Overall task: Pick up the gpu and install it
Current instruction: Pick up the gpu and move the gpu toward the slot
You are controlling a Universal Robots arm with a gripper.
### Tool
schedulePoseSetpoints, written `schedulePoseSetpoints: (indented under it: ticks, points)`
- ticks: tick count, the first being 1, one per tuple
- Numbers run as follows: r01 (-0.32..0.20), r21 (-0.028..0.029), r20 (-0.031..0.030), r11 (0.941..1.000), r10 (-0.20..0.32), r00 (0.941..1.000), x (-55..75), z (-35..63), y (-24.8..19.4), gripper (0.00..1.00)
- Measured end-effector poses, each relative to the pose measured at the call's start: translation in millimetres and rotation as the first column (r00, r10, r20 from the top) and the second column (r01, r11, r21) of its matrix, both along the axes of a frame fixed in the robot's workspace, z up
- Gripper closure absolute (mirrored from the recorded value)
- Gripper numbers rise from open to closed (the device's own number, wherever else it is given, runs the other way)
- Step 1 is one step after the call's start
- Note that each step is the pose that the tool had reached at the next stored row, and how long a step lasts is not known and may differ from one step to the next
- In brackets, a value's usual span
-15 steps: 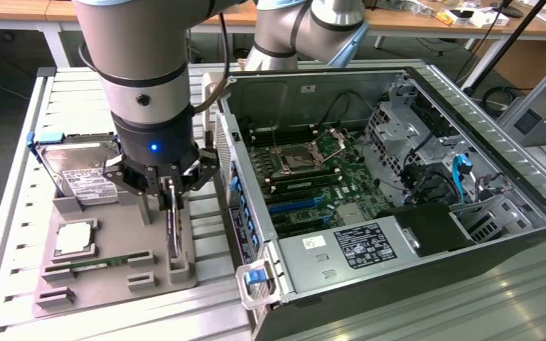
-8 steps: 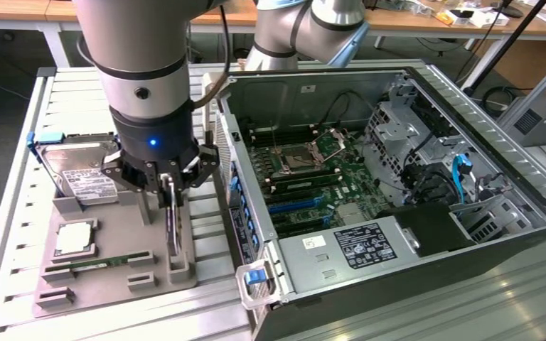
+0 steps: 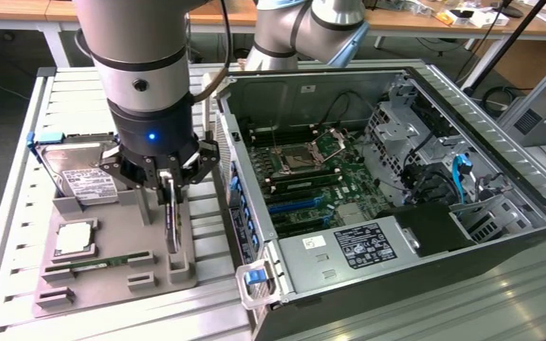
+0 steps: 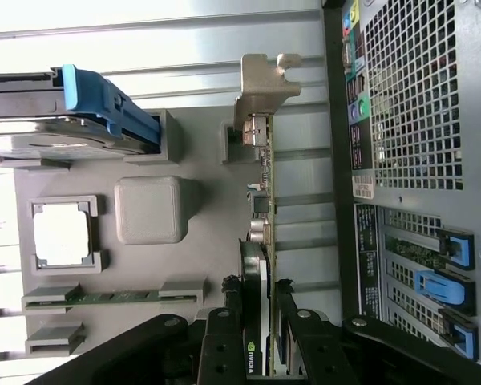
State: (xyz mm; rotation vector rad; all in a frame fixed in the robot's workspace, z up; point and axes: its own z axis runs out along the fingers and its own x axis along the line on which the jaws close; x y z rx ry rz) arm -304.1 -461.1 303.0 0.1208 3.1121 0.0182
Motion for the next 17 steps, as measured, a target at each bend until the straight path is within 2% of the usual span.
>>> schedulePoseSetpoints:
  ticks: [17]
  points:
    - [0.0, 0.0, -0.0001, 1.0, 0.0, 1.0, 0.0, 14.0, 0.0, 0.73]
